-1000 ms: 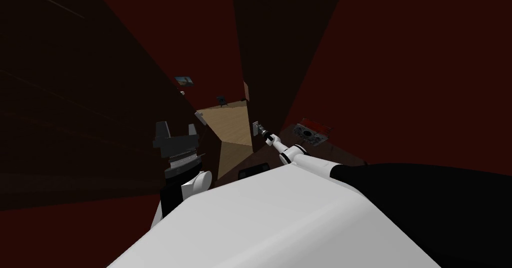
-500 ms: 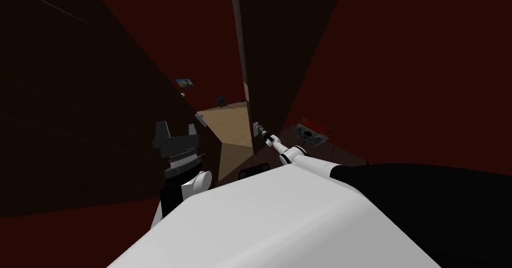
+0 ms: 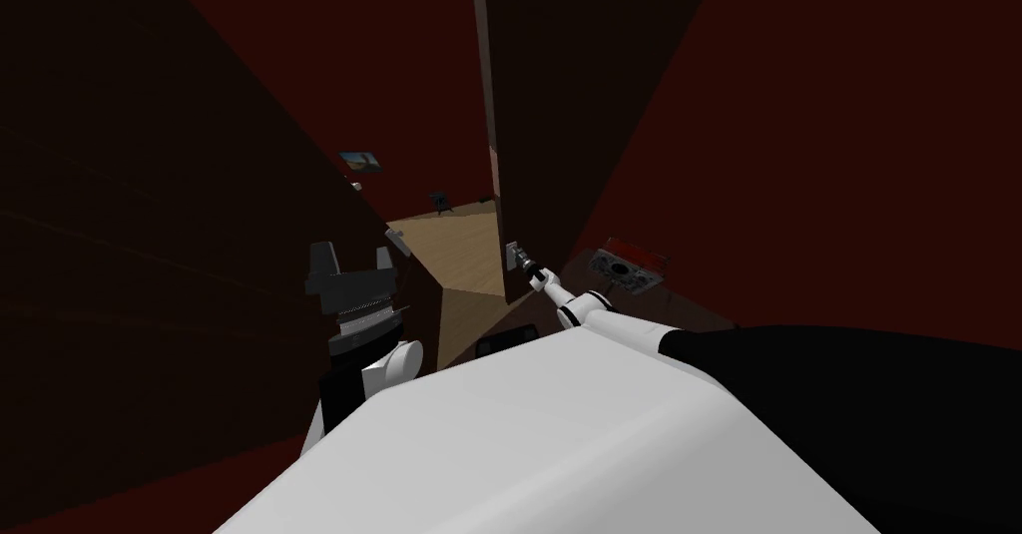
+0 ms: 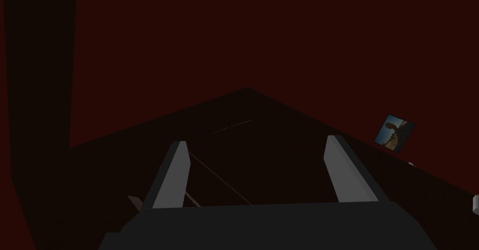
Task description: Push the door open
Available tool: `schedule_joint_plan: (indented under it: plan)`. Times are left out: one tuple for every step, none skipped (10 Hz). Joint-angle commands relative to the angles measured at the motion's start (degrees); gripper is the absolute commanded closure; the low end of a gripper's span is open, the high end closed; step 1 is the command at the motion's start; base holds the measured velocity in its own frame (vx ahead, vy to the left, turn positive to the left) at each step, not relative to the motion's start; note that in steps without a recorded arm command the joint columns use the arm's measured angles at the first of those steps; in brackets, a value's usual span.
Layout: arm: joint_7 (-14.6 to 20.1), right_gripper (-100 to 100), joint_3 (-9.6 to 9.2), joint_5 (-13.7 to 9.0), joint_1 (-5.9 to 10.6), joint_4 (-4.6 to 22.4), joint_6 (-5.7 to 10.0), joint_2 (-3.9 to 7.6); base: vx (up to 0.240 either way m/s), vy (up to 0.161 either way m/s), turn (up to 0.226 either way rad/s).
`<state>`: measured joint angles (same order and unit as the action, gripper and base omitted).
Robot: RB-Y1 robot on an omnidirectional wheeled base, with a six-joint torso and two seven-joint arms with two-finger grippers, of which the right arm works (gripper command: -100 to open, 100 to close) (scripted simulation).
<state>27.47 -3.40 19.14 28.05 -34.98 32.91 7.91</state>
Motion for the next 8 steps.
schedule_joint_plan:
  plan:
    - [-1.6, 100, 1.81, -0.9, 1.12, 1.4, 0.33, 0.32, 0.178, 0.117, -0.069]
    - [-2.5, 100, 2.58, -1.3, 1.11, 1.4, 0.05, 0.14, 0.184, 0.146, -0.073]
    - [-2.5, 100, 2.58, -1.3, 1.11, 1.4, 0.05, 0.14, 0.150, 0.092, -0.047]
    - [-2.5, 100, 2.58, -1.3, 1.11, 1.4, 0.05, 0.14, 0.063, 0.022, 0.009]
    - [-3.8, 100, 3.79, -2.0, 1.09, 1.3, -0.40, -0.14, 0.089, 0.058, -0.052]
    - [-4.3, 100, 4.20, -2.2, 1.08, 1.3, -0.55, -0.24, 0.139, 0.129, -0.092]
    - [-4.8, 100, 4.62, -2.5, 1.08, 1.3, -0.70, -0.34, 0.137, 0.122, -0.075]
    - [-5.7, 100, 5.47, -2.9, 1.07, 1.3, -1.02, -0.54, 0.131, 0.141, -0.063]
